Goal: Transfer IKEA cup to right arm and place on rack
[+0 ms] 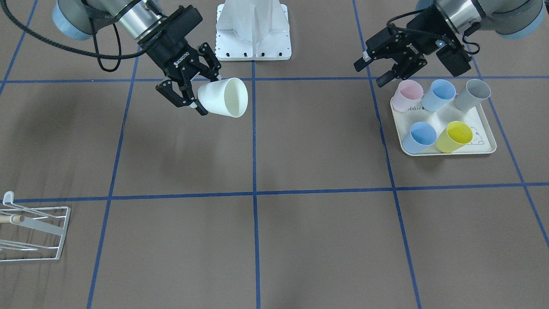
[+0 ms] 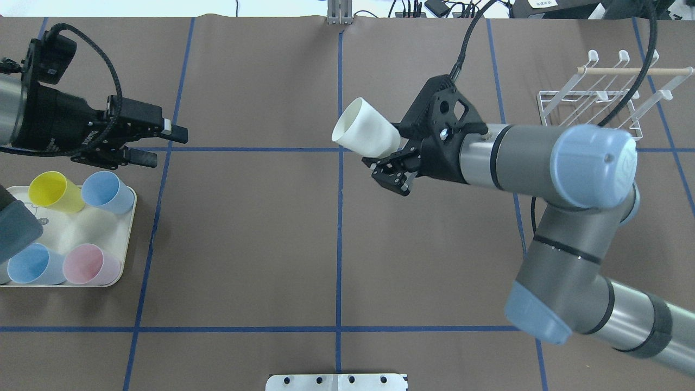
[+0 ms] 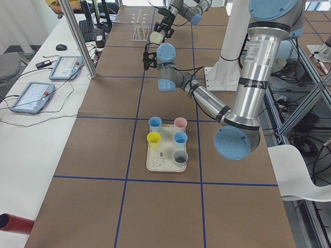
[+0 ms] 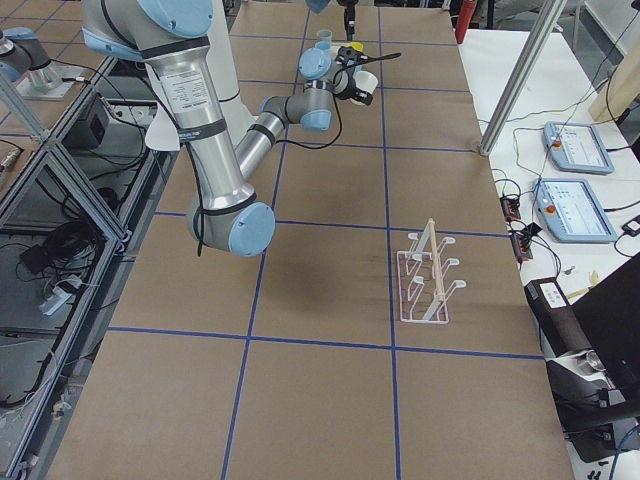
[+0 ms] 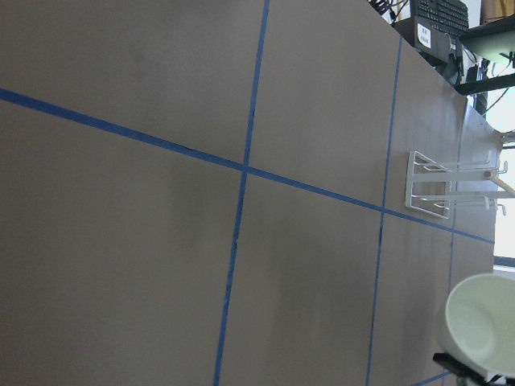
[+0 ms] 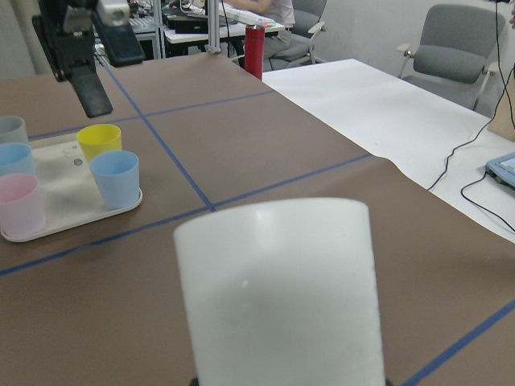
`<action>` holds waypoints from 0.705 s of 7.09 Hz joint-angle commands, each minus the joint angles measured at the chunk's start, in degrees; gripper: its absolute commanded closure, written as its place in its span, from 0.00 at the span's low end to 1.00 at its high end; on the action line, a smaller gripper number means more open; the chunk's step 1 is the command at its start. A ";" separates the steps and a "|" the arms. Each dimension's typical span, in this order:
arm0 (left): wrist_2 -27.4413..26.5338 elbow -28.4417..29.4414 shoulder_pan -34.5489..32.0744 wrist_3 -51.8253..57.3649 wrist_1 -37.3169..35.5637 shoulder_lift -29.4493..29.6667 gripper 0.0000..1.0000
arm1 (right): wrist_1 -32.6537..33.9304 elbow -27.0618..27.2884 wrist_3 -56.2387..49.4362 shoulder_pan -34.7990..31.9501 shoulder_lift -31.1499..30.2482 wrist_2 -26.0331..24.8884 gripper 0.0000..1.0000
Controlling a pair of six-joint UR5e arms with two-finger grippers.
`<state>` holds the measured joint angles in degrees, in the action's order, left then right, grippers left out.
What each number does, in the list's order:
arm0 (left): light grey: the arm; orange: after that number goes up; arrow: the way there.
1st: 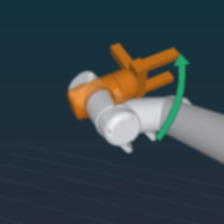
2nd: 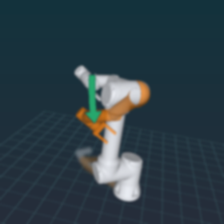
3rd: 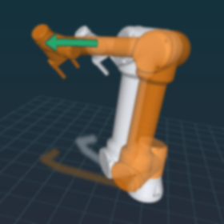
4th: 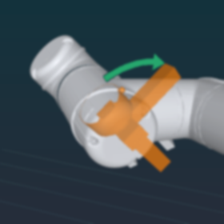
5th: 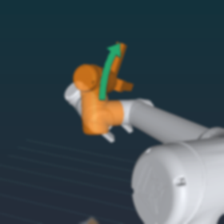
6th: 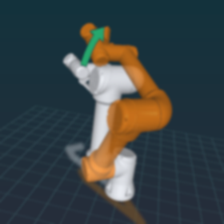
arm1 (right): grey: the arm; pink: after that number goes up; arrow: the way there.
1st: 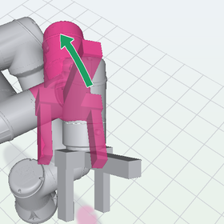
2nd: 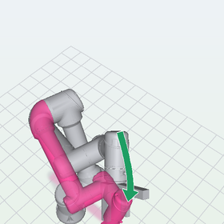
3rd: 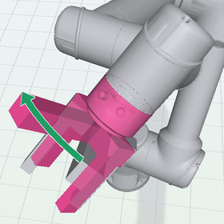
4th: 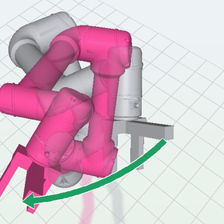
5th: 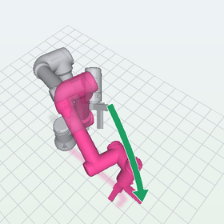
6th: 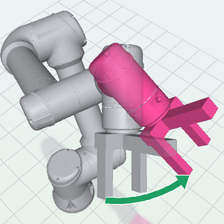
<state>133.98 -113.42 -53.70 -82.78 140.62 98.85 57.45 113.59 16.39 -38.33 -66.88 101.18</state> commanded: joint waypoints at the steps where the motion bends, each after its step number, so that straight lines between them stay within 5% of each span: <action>1: -0.56 0.22 -2.54 19.67 -0.26 -7.93 0.00 | 15.33 1.28 -12.88 -9.36 -0.09 3.49 0.99; 2: -1.08 0.13 -3.60 24.46 -0.26 -10.23 0.00 | 24.46 2.59 -21.05 -12.97 0.34 3.41 1.00; 5: -1.35 -0.22 -3.78 25.65 0.00 -11.66 0.00 | 36.12 2.08 -56.42 -23.43 -1.14 1.13 1.00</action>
<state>132.68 -113.55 -57.41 -57.51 140.54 87.47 89.24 115.68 -24.74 -57.34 -66.94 103.39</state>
